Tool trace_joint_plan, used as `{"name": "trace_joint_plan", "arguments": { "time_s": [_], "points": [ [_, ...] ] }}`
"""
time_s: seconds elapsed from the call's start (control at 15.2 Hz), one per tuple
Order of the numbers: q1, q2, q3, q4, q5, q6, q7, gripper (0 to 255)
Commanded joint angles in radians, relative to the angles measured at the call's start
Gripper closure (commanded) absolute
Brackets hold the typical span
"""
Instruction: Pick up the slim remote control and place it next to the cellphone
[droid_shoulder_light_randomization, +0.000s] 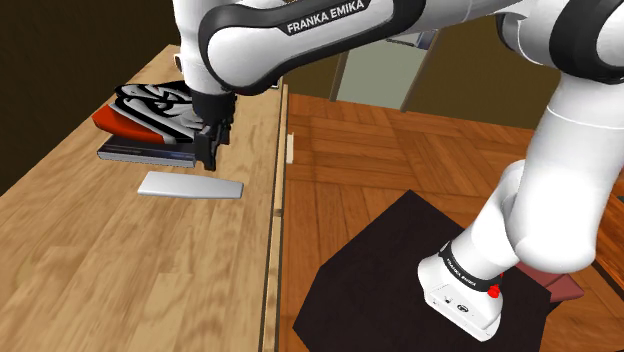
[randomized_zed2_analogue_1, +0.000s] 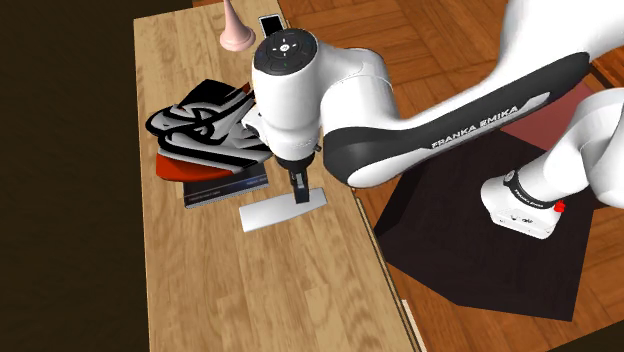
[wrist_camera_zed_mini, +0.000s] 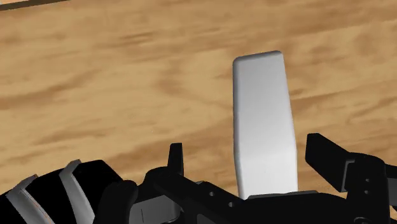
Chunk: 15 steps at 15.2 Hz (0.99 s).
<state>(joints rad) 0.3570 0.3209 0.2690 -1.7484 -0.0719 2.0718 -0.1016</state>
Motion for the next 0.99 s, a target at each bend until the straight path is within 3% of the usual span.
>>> {"name": "trace_joint_plan", "arguments": {
  "time_s": [0.0, 0.2, 0.92],
  "points": [
    [0.027, 0.057, 0.01, 0.052, -0.026, -0.001, -0.002, 0],
    [0.071, 0.147, 0.02, 0.143, -0.064, -0.013, -0.006, 0],
    [0.076, 0.19, 0.012, 0.104, -0.079, 0.069, 0.003, 0]
  ]
}}
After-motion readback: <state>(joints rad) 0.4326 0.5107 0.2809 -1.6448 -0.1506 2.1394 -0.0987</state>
